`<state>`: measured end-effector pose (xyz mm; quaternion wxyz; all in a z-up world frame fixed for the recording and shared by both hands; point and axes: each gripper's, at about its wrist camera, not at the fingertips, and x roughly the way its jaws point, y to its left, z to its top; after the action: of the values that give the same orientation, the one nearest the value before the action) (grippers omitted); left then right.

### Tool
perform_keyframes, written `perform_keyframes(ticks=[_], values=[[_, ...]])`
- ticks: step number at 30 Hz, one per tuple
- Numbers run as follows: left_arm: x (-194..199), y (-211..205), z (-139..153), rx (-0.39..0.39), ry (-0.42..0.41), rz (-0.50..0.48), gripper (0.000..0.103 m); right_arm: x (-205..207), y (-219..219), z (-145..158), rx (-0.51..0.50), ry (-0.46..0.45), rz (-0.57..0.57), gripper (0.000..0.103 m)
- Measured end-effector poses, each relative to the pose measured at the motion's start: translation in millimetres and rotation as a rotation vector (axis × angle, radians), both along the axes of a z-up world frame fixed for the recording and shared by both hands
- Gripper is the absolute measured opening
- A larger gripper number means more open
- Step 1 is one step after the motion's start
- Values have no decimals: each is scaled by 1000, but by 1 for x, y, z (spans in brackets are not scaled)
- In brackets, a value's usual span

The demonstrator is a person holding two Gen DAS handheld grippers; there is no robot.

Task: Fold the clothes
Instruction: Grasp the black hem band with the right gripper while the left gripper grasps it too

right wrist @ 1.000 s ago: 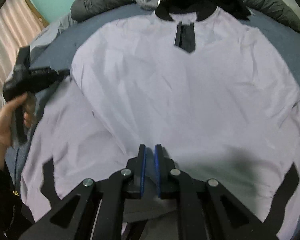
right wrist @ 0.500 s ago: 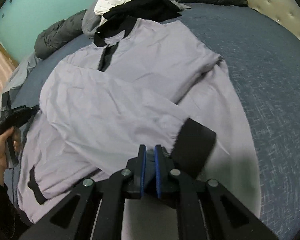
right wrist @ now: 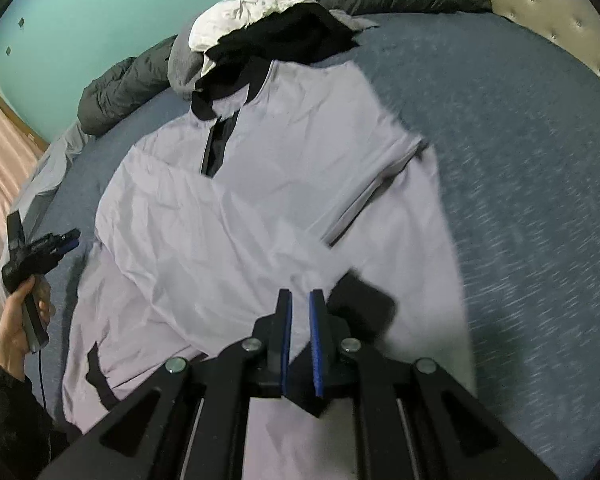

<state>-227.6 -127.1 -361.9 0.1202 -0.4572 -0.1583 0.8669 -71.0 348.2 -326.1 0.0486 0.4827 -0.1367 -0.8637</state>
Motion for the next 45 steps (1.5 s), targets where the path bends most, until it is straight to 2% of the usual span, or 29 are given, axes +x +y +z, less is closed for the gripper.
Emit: perform_keyframes(ticks=[2,6,11,16,19,24,29,41,45], values=[[10,-3,9,-25,2,-9,44,3,11,7,-1,-23,8,11],[38,-10,19,-50,-26,-36,44,11,30,12,-9,-102,30,30],[78,-20,32,-92,-66,-84,46,40,55,9,-23,-196,47,31],[125,-31,25,-21,-173,-120,47,71,78,-7,-90,-298,43,38],[151,-32,22,-11,-218,-146,47,90,82,-12,-108,-319,54,39],[199,-24,15,-45,-286,-204,50,116,78,-18,-140,-336,95,45],[230,-12,8,-45,-336,-233,53,132,76,-28,-170,-343,108,51],[255,9,-22,-7,-436,-270,55,140,69,-46,-215,-358,116,53],[257,5,-26,19,-434,-253,55,142,66,-49,-225,-356,123,53]])
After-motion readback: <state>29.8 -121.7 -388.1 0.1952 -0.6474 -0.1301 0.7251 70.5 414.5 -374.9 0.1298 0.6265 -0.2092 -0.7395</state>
